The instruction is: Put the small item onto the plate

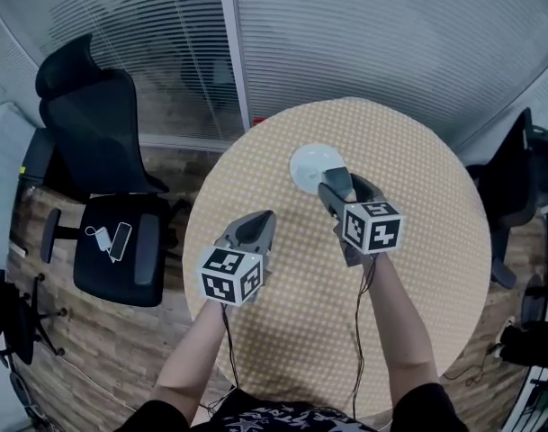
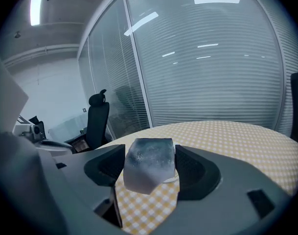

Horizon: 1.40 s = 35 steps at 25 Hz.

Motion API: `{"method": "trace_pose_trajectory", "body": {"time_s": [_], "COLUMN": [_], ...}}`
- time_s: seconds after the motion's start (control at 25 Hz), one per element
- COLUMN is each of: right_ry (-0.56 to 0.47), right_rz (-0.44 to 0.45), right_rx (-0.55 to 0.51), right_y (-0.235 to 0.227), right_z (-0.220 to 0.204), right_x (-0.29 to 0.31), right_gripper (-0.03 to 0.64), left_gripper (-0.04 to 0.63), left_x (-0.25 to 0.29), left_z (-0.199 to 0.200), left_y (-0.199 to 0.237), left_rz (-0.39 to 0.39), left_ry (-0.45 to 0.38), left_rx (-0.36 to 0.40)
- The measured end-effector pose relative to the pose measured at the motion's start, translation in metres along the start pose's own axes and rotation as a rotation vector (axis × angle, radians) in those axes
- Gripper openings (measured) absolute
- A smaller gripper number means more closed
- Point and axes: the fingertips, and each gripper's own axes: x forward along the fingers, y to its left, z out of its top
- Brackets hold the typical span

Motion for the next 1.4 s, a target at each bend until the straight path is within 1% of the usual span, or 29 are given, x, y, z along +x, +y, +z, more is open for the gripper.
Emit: {"method": "trace_pose_trajectory", "body": {"time_s": [0.16,0.28,0.44,0.6,0.72,0.84,0.96,1.08,1.28,1.4], "right_ry": [0.053,0.096,0.144,0.210,0.236,0.248,0.258,0.283,0.233,0.227], "right_rz": [-0.010,-0.042,-0.048,-0.056,-0.040,-0.043,-0.043,-0.042,-0.023,-0.014], "right_rx": [-0.013,-0.044,-0.077,-0.122,-0.130,-0.126,-0.116,-0.135,-0.140,-0.137], "right_y": [-0.011,-0.020,-0.029,-0.034,-0.035,-0.036,-0.037,-0.037,-0.030,-0.022], "right_z": [-0.010,-0.019,-0.026,-0.036,-0.039,-0.041,-0.044,-0.048,-0.035,-0.033], "right_x": [0.035,0.059,0.087,0.106,0.114,0.117,0.118,0.119,0.110,0.101], "right_gripper": [0.319,0.319,0.319,0.319,0.319,0.319,0.319,0.321,0.321,0.321], "left_gripper": [0.008,0.008,0.008,0.008,0.008,0.008,0.008,0.008,0.009,0.008], "left_x": [0.012,0.019,0.026,0.027,0.028,0.030,0.031,0.029,0.025,0.022], "left_z": [-0.008,-0.016,-0.024,-0.029,-0.032,-0.033,-0.035,-0.036,-0.037,-0.036], "left_y": [0.011,0.018,0.022,0.027,0.031,0.032,0.028,0.026,0.023,0.021], "left_rz": [0.015,0.015,0.015,0.022,0.031,0.039,0.031,0.029,0.027,0.023], "left_ry": [0.017,0.028,0.044,0.041,0.040,0.037,0.044,0.047,0.047,0.046], "left_rx": [0.000,-0.016,-0.013,-0.053,-0.073,-0.083,-0.076,-0.073,-0.081,-0.080]}}
